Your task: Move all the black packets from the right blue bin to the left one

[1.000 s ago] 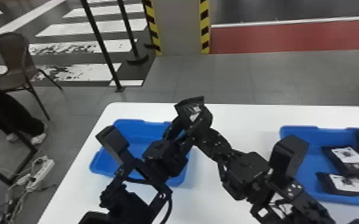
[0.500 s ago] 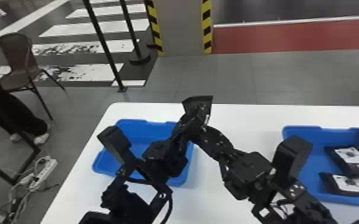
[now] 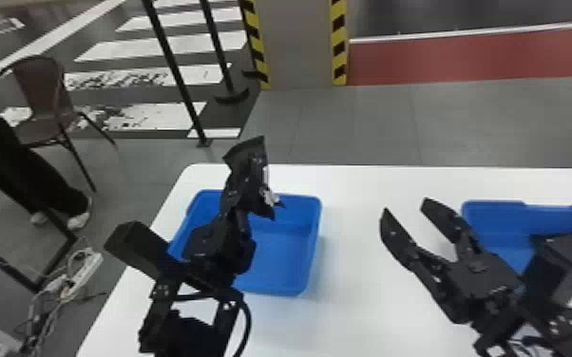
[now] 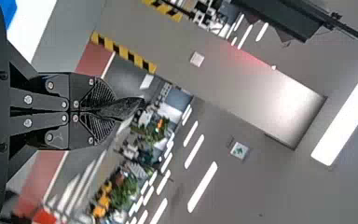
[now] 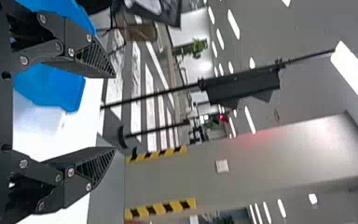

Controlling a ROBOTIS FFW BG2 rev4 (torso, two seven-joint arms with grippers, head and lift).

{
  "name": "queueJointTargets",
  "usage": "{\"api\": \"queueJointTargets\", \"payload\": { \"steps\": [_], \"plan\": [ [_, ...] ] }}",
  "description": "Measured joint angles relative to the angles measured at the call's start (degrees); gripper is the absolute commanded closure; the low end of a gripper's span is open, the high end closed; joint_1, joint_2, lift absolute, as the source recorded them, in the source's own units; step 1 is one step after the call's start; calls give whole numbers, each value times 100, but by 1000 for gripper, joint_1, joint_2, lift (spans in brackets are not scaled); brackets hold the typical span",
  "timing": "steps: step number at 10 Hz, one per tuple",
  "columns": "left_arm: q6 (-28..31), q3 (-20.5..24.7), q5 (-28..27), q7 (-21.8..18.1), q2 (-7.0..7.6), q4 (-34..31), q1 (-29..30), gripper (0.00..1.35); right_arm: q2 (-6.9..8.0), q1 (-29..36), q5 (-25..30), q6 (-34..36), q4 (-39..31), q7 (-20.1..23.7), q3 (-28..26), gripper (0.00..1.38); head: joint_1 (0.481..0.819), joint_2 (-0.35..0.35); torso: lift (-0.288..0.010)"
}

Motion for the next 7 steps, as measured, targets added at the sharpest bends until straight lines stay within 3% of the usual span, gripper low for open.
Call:
{"api": "queueJointTargets", "payload": {
  "steps": [2,4,5,7],
  "plan": [
    [142,302,-1011,93,-7,568,-179,1208,128,252,270,66,-133,-67,-590,142,695,204,-110],
    [-170,417,-1868,266,2,1294,-439,1202,149,306,349,77,-176,-180,-825,144,695,186,-110],
    [-405,475,-2253,289,3,1680,-609,1059,164,340,349,132,-218,-260,-910,137,695,182,-110],
    [-610,545,-2351,300,-7,2189,-799,292,246,417,326,414,-376,-280,-1193,137,695,166,-110]
  ]
}}
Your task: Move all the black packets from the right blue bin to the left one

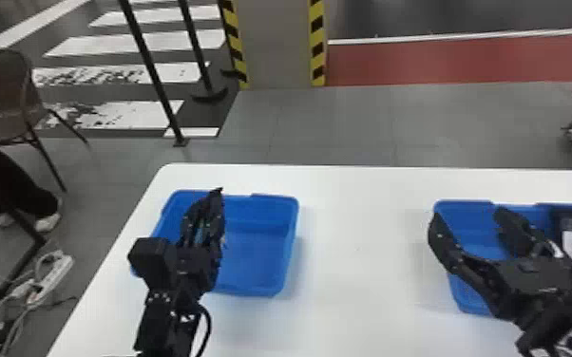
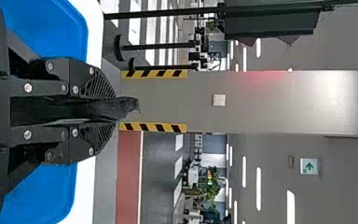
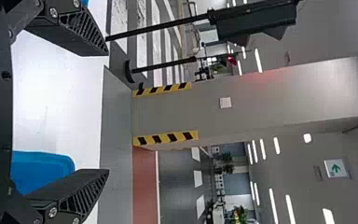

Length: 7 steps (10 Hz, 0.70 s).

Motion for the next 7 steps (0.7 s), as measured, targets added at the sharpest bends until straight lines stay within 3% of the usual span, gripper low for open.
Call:
{"api": "queueJointTargets", "payload": {
  "steps": [1,5,7],
  "plan": [
    [-14,4,103,-5,-3,51,-2,76,9,6,-39,302,-117,7,-146,140,695,154,-110],
    [-531,-417,830,-69,110,-5,136,153,-11,-77,-212,1719,-487,-54,-802,144,695,61,-110],
    [-589,-499,915,-73,111,-272,315,153,-11,-426,69,2523,-425,-122,-1171,137,695,8,-110]
  ]
}}
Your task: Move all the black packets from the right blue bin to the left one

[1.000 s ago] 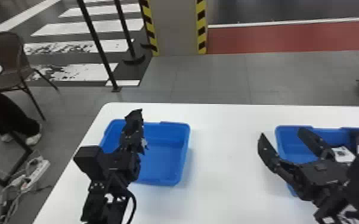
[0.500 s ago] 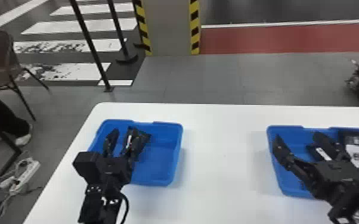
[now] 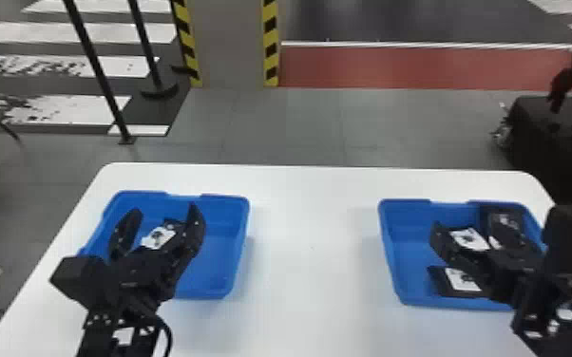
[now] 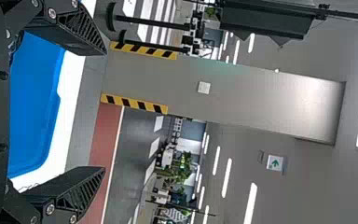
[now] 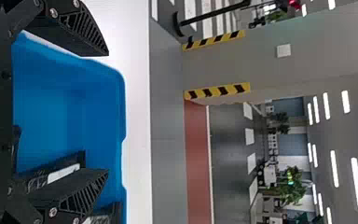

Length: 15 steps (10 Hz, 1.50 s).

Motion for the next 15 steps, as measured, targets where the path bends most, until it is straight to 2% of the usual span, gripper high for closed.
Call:
{"api": "queueJointTargets", "payload": {
  "steps": [2,4,6,11,12,14,15],
  "plan": [
    [88,-22,14,-3,10,-157,94,154,-10,-491,178,773,418,6,-429,137,695,-65,-110],
    [125,-32,38,-12,39,-205,137,154,-48,-800,151,1300,710,3,-716,137,695,-99,-110],
    [110,-35,59,-12,43,-233,182,154,-133,-1144,116,1755,1109,5,-773,142,695,-116,-110],
    [71,-56,44,-12,43,-241,193,154,-229,-1996,169,2002,2402,67,-765,145,695,-127,-110],
    [69,-57,38,-12,43,-241,201,154,-232,-2082,161,2062,2537,94,-758,219,695,-126,-110],
    [39,-49,36,-12,43,-241,226,154,-222,-2193,119,2214,2708,93,-736,995,695,-119,-110],
    [31,-43,41,-12,43,-241,230,154,-191,-2209,64,2238,2740,84,-719,1110,695,-110,-110]
  ]
}}
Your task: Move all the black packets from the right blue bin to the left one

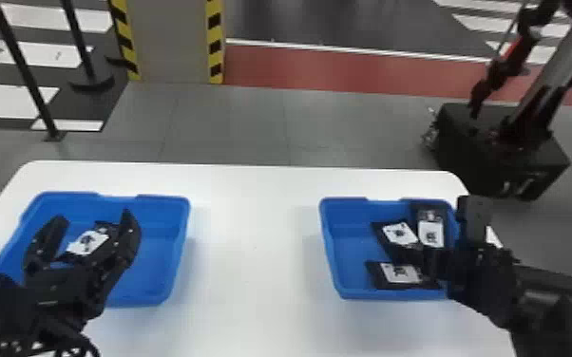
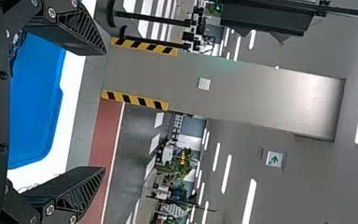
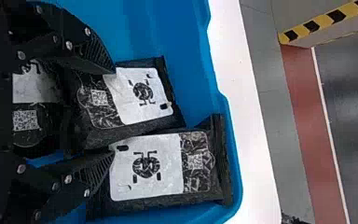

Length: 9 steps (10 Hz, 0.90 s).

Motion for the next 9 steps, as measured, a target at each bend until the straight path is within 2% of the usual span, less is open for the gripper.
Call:
{"api": "queueJointTargets", "payload": {
  "steps": [4,8,9],
  "plan": [
    [-10,-5,4,0,-5,0,2,154,113,280,-334,-455,-193,-61,8,1130,695,-92,-110],
    [-43,15,-64,8,-36,0,1,154,209,1034,-1002,-875,-1419,17,19,1130,695,-55,-110],
    [-92,34,-86,9,-59,0,-11,154,210,1213,-1174,-890,-1774,361,31,1130,695,-31,-110]
  ]
}}
